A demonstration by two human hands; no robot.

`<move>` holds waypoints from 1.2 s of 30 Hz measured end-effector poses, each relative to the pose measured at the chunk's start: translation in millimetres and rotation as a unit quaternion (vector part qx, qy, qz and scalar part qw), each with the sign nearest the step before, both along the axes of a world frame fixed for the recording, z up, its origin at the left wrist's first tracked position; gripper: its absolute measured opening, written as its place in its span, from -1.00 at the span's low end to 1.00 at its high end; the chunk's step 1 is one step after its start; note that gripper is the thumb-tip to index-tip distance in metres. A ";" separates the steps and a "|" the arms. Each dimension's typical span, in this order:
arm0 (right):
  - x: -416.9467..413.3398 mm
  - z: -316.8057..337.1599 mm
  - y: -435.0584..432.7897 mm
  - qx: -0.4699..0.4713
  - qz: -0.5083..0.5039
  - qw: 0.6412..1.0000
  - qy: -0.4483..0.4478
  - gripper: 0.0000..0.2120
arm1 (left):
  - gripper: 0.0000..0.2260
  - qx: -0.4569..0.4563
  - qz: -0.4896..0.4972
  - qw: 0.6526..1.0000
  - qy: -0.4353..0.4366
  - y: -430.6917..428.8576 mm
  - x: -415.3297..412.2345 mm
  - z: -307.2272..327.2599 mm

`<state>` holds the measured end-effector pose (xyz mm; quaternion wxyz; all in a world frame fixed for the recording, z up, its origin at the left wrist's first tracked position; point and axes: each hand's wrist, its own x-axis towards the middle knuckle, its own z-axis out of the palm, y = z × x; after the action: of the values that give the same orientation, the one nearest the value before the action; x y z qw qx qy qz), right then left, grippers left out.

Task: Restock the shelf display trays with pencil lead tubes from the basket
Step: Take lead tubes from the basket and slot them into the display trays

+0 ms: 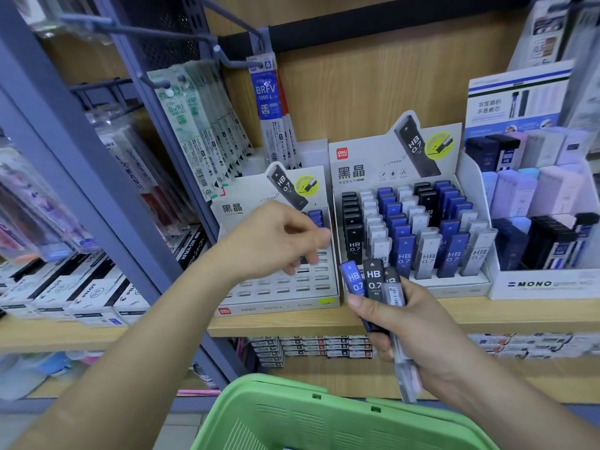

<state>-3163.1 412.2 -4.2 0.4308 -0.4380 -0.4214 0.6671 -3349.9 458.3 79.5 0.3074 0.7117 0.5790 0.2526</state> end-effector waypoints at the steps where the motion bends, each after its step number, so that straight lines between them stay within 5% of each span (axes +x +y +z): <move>1: -0.8 0.6 0.0 0.010 -0.006 1.000 -0.003 -0.80 | -0.83 -0.046 -0.041 0.998 0.007 -2.8 6.0 1.0; 8: -0.6 3.1 -0.9 0.004 -0.031 0.999 0.010 -0.86 | -0.86 -0.101 -0.077 0.985 -0.113 -2.5 11.2 -16.3; 15: 1.5 8.0 2.0 -0.018 -0.028 0.999 0.014 -0.91 | -0.85 -0.032 -0.025 0.983 -0.179 -3.4 -4.1 -9.3; 21: 2.2 5.9 -4.5 -0.003 -0.024 0.999 -0.048 -0.85 | -0.82 0.192 0.119 0.972 -0.068 14.2 -20.9 -9.0; 30: 2.8 3.2 -2.3 -0.006 -0.012 0.997 -0.074 -0.88 | -0.85 0.212 0.119 0.969 0.053 25.8 -3.7 -42.9; 36: 3.3 2.4 -1.4 -0.007 -0.009 0.997 -0.073 -0.90 | -0.86 0.194 0.124 0.973 0.023 27.9 -2.0 -42.7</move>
<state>-3159.9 410.8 -1.7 0.4019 -0.4922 -0.4426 0.6327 -3351.9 486.2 36.7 0.1160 0.6864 0.6094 0.3795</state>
